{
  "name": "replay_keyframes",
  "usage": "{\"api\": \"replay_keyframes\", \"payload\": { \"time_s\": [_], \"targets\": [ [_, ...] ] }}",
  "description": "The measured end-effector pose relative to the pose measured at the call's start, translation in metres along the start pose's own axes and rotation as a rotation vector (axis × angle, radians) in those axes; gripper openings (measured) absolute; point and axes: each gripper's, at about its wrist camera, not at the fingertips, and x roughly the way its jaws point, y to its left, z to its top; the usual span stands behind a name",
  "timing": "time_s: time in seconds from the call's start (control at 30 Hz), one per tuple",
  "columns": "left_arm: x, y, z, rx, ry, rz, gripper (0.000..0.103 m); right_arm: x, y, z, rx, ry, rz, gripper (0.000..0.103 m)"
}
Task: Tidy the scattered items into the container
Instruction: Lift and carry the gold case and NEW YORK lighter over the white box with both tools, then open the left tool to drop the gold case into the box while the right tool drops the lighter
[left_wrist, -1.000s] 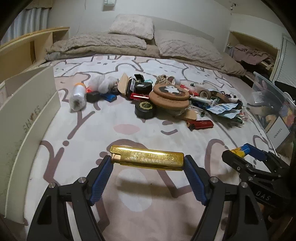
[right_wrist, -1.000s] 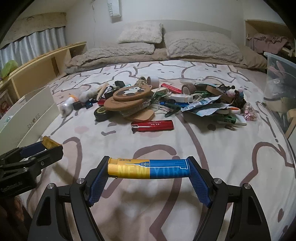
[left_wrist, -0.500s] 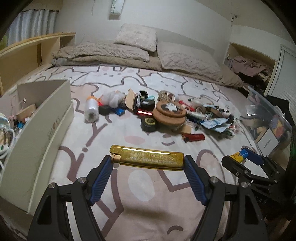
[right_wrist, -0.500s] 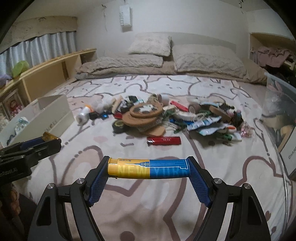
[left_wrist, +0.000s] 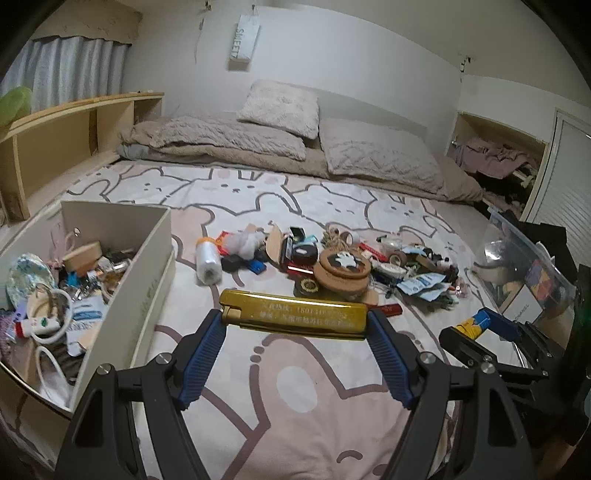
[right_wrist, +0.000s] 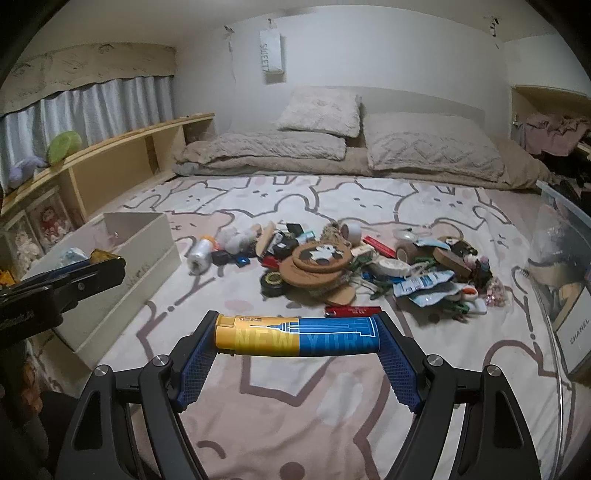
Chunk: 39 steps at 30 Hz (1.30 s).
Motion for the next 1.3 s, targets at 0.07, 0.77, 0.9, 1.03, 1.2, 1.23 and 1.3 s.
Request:
{"api": "replay_keyframes", "payload": {
  "time_s": [0.07,0.77,0.9,1.03,1.2,1.23,1.3],
  "targets": [
    [-0.005,0.002,0.005,0.001,-0.012,0.004,0.078,-0.003,0.004,0.005,-0.007,-0.007,0.01,0.082],
    [-0.047,0.072,0.033,-0.044,-0.088,0.085,0.078,-0.005,0.081,0.045,-0.07,-0.046,0.173,0.082],
    [-0.056,0.088,0.04,-0.052,-0.102,0.107,0.078,-0.002,0.097,0.057,-0.086,-0.053,0.199,0.082],
    [-0.064,0.106,0.049,-0.046,-0.116,0.141,0.078,0.001,0.115,0.071,-0.096,-0.071,0.24,0.082],
    [-0.071,0.134,0.065,-0.056,-0.119,0.175,0.078,0.007,0.136,0.088,-0.109,-0.079,0.297,0.082],
    [-0.071,0.141,0.069,-0.055,-0.119,0.184,0.078,0.01,0.14,0.091,-0.111,-0.08,0.306,0.082],
    [-0.072,0.152,0.074,-0.057,-0.115,0.195,0.078,0.015,0.148,0.096,-0.116,-0.078,0.325,0.082]
  ]
}}
